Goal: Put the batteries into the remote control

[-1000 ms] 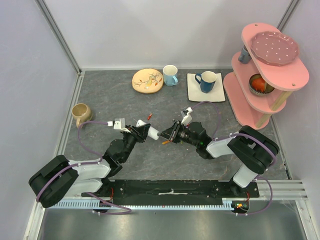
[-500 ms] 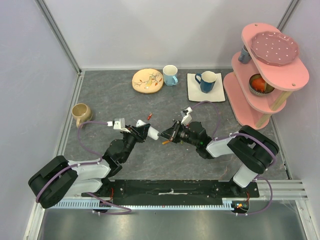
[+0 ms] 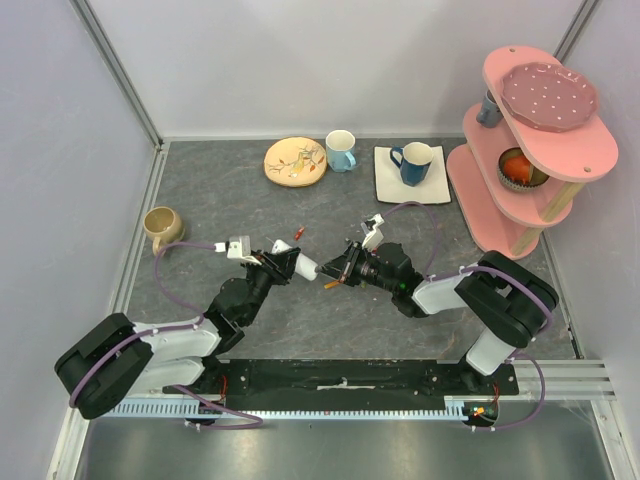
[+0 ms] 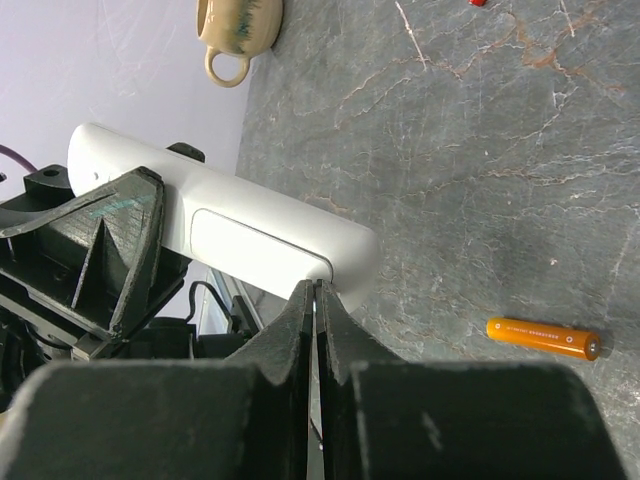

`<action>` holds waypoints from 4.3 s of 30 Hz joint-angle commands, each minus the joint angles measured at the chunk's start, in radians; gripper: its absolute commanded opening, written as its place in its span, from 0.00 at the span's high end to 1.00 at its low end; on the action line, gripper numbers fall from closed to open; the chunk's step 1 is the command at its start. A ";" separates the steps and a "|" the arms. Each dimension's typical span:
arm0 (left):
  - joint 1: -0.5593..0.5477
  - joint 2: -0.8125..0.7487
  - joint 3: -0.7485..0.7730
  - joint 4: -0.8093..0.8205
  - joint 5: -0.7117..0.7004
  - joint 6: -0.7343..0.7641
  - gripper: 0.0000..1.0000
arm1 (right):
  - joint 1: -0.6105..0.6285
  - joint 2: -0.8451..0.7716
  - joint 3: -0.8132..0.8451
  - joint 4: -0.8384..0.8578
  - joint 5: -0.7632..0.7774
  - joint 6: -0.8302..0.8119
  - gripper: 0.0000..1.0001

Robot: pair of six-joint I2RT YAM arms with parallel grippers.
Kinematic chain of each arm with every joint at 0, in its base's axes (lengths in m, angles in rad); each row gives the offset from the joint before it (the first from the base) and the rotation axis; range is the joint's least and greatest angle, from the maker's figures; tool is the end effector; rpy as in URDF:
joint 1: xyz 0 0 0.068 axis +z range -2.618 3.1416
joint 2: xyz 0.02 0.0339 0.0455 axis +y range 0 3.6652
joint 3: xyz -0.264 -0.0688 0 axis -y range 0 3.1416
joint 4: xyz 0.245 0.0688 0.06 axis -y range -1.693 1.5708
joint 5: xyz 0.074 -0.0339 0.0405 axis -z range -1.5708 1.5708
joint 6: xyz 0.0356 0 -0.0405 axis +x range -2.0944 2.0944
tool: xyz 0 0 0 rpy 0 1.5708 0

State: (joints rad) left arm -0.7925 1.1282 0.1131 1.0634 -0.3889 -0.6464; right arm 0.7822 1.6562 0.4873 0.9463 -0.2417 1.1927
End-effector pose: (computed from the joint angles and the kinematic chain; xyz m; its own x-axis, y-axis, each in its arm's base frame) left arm 0.1458 -0.1286 0.1807 -0.2097 -0.5812 -0.7863 0.3342 0.7132 -0.6162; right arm 0.2064 0.2171 0.1506 -0.8477 0.4297 -0.3109 -0.1682 0.3381 0.9259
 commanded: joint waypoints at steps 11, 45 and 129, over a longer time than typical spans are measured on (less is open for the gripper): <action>-0.011 -0.025 0.022 -0.069 -0.039 -0.004 0.98 | 0.012 -0.053 0.040 0.077 -0.050 -0.010 0.93; -0.011 -0.199 0.036 -0.289 0.031 -0.114 0.98 | 0.012 -0.084 0.031 -0.001 -0.045 -0.051 0.91; 0.159 0.021 0.117 -0.121 0.706 -0.464 0.98 | 0.331 -0.435 0.494 -1.379 0.415 -0.832 0.20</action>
State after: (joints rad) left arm -0.6376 1.1625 0.1921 0.9482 0.2913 -1.0817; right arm 1.0866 1.1988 0.9234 -0.4355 0.1173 0.3687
